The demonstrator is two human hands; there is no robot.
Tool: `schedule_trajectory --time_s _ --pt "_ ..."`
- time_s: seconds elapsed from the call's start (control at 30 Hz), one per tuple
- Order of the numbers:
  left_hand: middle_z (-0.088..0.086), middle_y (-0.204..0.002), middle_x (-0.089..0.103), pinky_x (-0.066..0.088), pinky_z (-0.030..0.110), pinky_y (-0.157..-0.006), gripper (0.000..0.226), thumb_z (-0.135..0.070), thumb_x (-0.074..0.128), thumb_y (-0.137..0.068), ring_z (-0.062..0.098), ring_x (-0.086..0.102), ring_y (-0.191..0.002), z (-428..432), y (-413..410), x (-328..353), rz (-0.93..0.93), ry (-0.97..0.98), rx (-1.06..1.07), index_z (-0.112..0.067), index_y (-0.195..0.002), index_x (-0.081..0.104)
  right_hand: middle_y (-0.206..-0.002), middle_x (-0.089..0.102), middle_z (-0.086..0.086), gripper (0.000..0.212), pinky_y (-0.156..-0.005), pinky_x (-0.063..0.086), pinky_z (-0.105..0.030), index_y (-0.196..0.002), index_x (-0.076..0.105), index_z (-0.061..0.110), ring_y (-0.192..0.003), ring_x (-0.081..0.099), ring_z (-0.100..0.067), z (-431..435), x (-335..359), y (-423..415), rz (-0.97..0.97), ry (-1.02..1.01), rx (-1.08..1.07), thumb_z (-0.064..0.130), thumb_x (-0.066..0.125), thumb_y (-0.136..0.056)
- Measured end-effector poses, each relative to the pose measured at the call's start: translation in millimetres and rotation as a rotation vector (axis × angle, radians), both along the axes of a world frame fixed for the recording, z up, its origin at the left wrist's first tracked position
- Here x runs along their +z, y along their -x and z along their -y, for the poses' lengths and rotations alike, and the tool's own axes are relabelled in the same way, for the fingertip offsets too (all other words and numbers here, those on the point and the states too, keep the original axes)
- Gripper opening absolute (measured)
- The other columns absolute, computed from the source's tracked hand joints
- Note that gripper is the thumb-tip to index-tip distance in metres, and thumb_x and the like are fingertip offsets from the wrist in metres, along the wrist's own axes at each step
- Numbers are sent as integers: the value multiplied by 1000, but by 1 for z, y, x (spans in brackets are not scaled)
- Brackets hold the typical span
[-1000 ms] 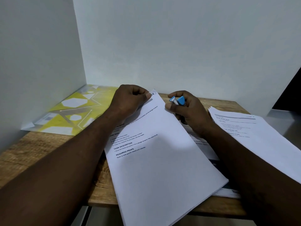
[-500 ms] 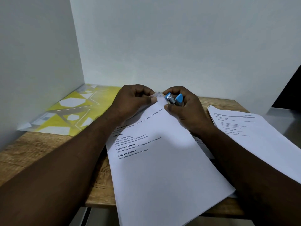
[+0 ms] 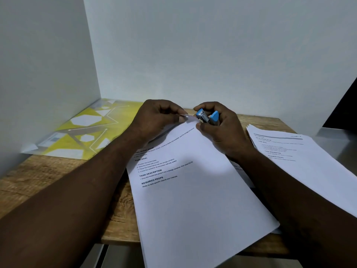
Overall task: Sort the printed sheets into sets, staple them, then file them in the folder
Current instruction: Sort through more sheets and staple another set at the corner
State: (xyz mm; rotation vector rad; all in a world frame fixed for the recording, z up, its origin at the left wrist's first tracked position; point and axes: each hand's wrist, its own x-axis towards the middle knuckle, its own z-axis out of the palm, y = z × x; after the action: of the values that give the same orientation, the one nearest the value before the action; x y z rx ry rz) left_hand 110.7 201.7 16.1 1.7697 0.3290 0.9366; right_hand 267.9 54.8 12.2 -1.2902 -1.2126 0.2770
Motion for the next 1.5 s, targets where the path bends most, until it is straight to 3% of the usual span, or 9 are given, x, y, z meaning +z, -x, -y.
schedule_trajectory --time_s 0.3,0.53,0.77,1.07,1.13,1.23,1.33,1.43,1.5 --pt "16 -97 80 58 40 -92 15 0 85 -82 19 71 -85 1 -1 -1 -13 -10 10 -6 -95 82 -100 72 4 27 -79 56 -26 -113 74 13 -87 63 -10 -1 -2 -1 -95 -20 -47 2 81 -89" --pt "16 -99 79 58 50 -98 10 -12 85 -86 21 73 -90 4 -2 -1 -51 9 7 -7 -94 82 -102 76 -3 28 -98 59 -57 -107 77 20 -94 68 -17 -7 -6 -1 -139 -17 -74 12 84 -81" --pt "5 -89 79 58 50 -93 9 -24 84 -86 15 70 -83 3 -6 -3 -81 -39 66 -16 -82 82 -105 76 -10 27 -91 62 -39 -108 75 14 -94 69 -15 -8 -6 2 -158 4 -53 -2 81 -87" --pt "3 -86 79 59 51 -90 10 -27 84 -84 15 69 -79 1 -7 -3 -86 -35 89 -18 -80 81 -111 75 -16 36 -91 63 -42 -117 74 15 -95 72 -29 -10 -8 -8 -185 71 -22 14 88 -83" --pt "3 -88 80 59 50 -90 9 -25 85 -85 15 70 -80 0 -7 -3 -71 -20 97 -17 -82 82 -99 72 -11 45 -70 59 -35 -120 73 16 -83 67 -24 -9 -7 -11 -241 106 22 29 88 -79" --pt "1 -89 80 59 46 -91 11 -25 86 -84 14 71 -82 -1 -6 -2 -65 -15 117 -16 -82 82 -89 64 -5 67 -50 30 -27 -126 70 8 -63 51 -16 -10 -5 -13 -381 126 120 53 82 -77" --pt "-3 -85 79 58 38 -86 11 -24 86 -85 11 69 -79 0 -6 0 -67 -28 110 -16 -80 81 -85 64 -8 78 -50 28 -27 -125 69 4 -55 50 -15 -9 -3 -15 -511 140 235 66 76 -80" --pt "-3 -82 77 53 32 -80 14 -26 85 -86 9 65 -76 3 -7 0 -81 -47 83 -18 -76 80 -104 65 -21 89 -68 41 -36 -128 68 -1 -80 60 -30 -8 -5 -16 -487 141 322 69 81 -75" --pt "2 -84 78 53 32 -79 14 -27 85 -86 10 65 -76 5 -7 0 -87 -49 66 -17 -77 80 -101 66 -19 77 -69 31 -38 -127 70 -1 -84 54 -32 -7 -6 -15 -387 126 262 63 77 -84"
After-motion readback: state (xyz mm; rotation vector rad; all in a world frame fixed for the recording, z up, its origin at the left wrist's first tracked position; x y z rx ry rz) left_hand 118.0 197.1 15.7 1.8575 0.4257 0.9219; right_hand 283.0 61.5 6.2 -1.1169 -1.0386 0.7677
